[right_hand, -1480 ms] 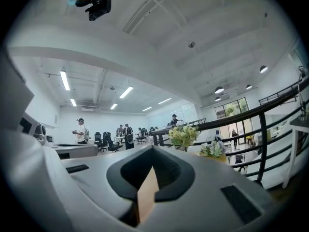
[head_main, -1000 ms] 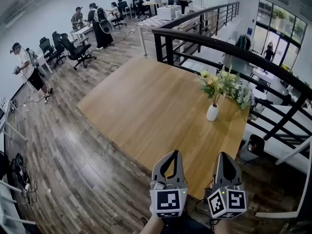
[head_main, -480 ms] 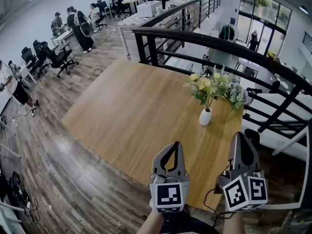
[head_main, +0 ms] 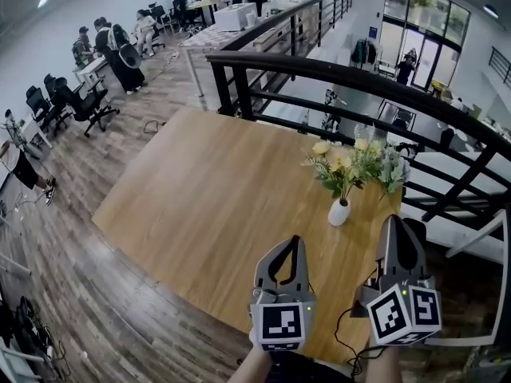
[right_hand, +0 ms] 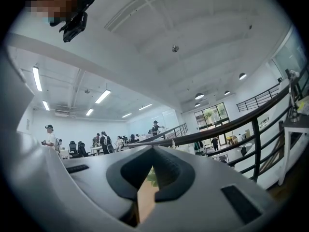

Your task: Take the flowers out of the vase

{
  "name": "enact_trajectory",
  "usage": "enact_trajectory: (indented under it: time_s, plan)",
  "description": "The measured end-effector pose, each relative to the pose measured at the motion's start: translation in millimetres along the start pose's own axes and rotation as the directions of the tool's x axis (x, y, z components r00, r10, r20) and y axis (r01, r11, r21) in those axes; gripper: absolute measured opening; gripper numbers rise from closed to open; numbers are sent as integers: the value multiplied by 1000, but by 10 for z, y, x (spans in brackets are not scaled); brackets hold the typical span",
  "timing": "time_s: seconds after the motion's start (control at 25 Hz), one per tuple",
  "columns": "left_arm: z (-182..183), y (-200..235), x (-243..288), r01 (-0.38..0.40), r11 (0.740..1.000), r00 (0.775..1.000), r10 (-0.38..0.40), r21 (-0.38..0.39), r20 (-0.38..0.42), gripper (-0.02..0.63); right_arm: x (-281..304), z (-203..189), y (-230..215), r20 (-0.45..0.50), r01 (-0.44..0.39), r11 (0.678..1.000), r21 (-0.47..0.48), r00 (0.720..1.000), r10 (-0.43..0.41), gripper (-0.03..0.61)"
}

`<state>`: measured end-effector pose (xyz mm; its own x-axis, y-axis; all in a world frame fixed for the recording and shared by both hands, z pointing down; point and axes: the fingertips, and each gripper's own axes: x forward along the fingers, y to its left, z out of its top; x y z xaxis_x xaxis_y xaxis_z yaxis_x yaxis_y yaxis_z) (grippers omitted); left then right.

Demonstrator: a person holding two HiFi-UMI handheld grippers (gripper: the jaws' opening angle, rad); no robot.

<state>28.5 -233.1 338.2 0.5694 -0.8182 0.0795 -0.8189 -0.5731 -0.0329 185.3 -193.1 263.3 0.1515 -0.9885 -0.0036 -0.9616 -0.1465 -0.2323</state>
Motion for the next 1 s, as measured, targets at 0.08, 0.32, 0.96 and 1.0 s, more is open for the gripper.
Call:
enact_trajectory:
  time_s: [0.08,0.32,0.96,1.0]
  plan:
    - [-2,-9,118,15,1000,1000,-15,-4,0,29,104,18,-32,3,13,1000,3,1000,-13,12]
    - [-26,-42,442,61,998,998,-61,-16,-12,29,409,5,-123,-4,50,999,-1,999,-50,12]
    - [-474,127,985,96,994,991,-100,-54,-85,29,1065,-1047,-440,-189,142,990,11,972,-137,12]
    - [-496,138,1010,95,994,991,-100,-56,-91,29,1098,-1094,-445,-200,144,990,7,970,-139,12]
